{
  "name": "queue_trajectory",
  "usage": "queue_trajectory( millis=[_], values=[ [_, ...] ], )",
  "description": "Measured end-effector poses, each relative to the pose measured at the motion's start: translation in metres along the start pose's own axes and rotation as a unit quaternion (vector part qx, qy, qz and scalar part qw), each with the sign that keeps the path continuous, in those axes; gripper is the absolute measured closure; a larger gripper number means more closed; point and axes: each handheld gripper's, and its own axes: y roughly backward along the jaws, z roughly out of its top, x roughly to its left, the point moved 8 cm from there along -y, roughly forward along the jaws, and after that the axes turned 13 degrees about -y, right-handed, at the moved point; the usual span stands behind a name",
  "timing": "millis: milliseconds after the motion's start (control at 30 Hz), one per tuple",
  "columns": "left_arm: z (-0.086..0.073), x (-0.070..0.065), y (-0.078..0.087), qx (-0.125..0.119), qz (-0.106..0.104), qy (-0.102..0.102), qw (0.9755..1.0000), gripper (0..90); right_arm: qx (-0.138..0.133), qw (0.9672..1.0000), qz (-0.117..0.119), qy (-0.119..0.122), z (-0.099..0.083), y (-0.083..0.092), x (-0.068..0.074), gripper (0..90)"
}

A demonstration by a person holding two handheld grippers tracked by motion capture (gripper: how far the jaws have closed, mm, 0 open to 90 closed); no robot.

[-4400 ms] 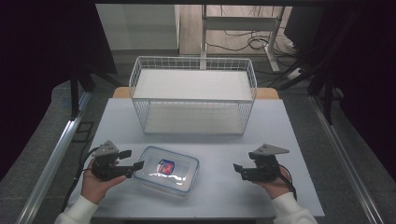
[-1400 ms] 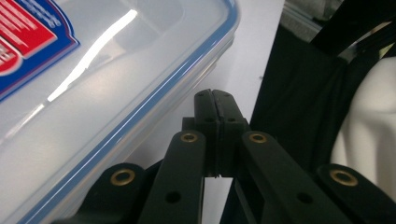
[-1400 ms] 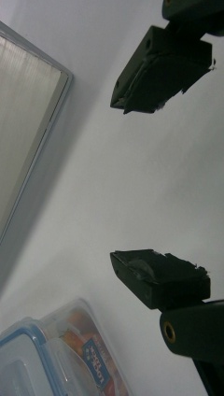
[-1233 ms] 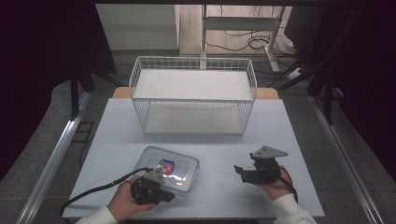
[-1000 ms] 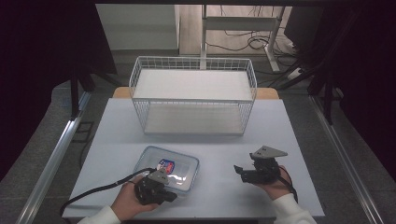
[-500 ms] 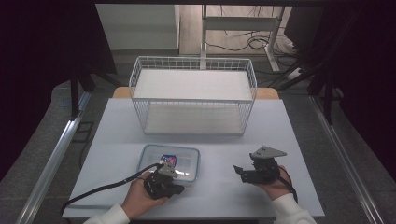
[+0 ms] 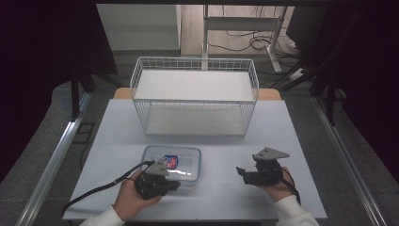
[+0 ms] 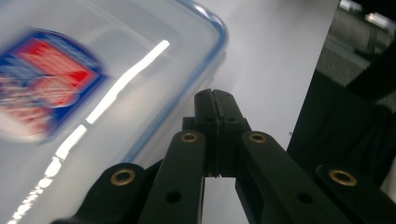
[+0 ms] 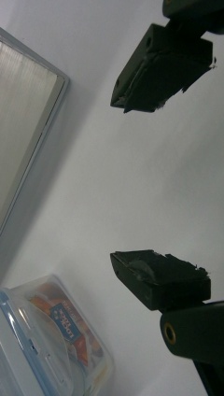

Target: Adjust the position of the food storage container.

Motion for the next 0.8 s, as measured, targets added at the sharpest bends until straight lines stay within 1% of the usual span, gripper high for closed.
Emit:
queue_trajectory(
  millis=[33, 67, 133, 167, 200, 233, 267, 300, 333, 400, 433, 467, 500, 567, 667, 700, 733, 767, 800],
  values=[
    [-0.001, 0.004, 0.006, -0.003, 0.01, 0.001, 0.9999, 89.7, 0.0, 1.0, 0.0, 0.0, 0.0, 0.0, 0.0, 21.0],
    [-0.001, 0.009, 0.013, -0.009, 0.015, 0.007, 0.9998, 89.7, 0.0, 1.0, -0.001, 0.001, 0.0, 0.0, -0.001, 21.0],
    [-0.004, 0.02, 0.024, -0.022, 0.022, 0.028, 0.9991, 89.7, 0.0, 1.0, -0.002, 0.001, 0.0, 0.0, -0.001, 21.0],
    [-0.004, 0.02, 0.024, -0.022, 0.022, 0.028, 0.9991, 89.8, 0.001, 1.0, -0.002, 0.001, 0.0, 0.0, -0.001, 21.0],
    [-0.009, 0.034, 0.033, -0.03, 0.035, 0.046, 0.9979, 89.7, 0.001, 1.0, -0.003, 0.002, -0.001, 0.0, -0.001, 21.0],
    [-0.012, 0.04, 0.037, -0.033, 0.042, 0.055, 0.997, 89.7, 0.002, 1.0, -0.003, 0.003, -0.001, 0.0, -0.001, 21.0],
    [-0.016, 0.047, 0.041, -0.033, 0.052, 0.062, 0.9961, 89.7, 0.003, 1.0, -0.003, 0.002, -0.001, -0.001, -0.001, 21.0],
    [-0.016, 0.047, 0.041, -0.033, 0.052, 0.062, 0.9961, 89.8, 0.004, 1.0, -0.004, 0.003, -0.001, -0.001, -0.001, 21.0],
    [-0.023, 0.06, 0.048, -0.036, 0.07, 0.078, 0.9938, 89.8, 0.004, 1.0, -0.004, 0.003, -0.001, -0.001, -0.001, 21.0],
    [-0.03, 0.072, 0.054, -0.042, 0.083, 0.097, 0.9909, 89.8, 0.005, 1.0, -0.005, 0.004, -0.002, -0.001, -0.001, 21.0],
    [-0.035, 0.077, 0.056, -0.042, 0.089, 0.107, 0.9894, 89.8, 0.005, 1.0, -0.005, 0.004, -0.002, -0.001, -0.001, 21.0],
    [-0.035, 0.077, 0.056, -0.042, 0.089, 0.107, 0.9894, 89.8, 0.006, 1.0, -0.006, 0.005, -0.002, -0.001, -0.002, 21.0],
    [-0.044, 0.087, 0.058, -0.04, 0.097, 0.124, 0.9867, 89.8, 0.006, 1.0, -0.006, 0.004, -0.002, -0.001, -0.002, 21.0],
    [-0.053, 0.094, 0.06, -0.035, 0.104, 0.137, 0.9844, 89.8, 0.007, 0.9999, -0.006, 0.005, -0.002, -0.001, -0.002, 21.0],
    [-0.062, 0.101, 0.058, -0.022, 0.111, 0.146, 0.9828, 89.8, 0.007, 0.9999, -0.006, 0.006, -0.002, -0.002, -0.001, 21.0],
    [-0.065, 0.102, 0.056, -0.019, 0.108, 0.15, 0.9826, 89.8, 0.008, 0.9999, -0.007, 0.005, -0.002, -0.002, -0.001, 21.0],
    [-0.067, 0.103, 0.054, -0.014, 0.107, 0.15, 0.9828, 89.8, 0.008, 0.9999, -0.007, 0.005, -0.002, -0.002, -0.001, 21.0],
    [-0.067, 0.103, 0.054, -0.014, 0.107, 0.15, 0.9828, 89.8, 0.008, 0.9999, -0.007, 0.005, -0.002, -0.002, -0.001, 21.0],
    [-0.069, 0.103, 0.051, -0.007, 0.105, 0.153, 0.9827, 89.6, 0.009, 0.9999, -0.007, 0.006, -0.003, -0.002, -0.001, 21.0]
  ],
)
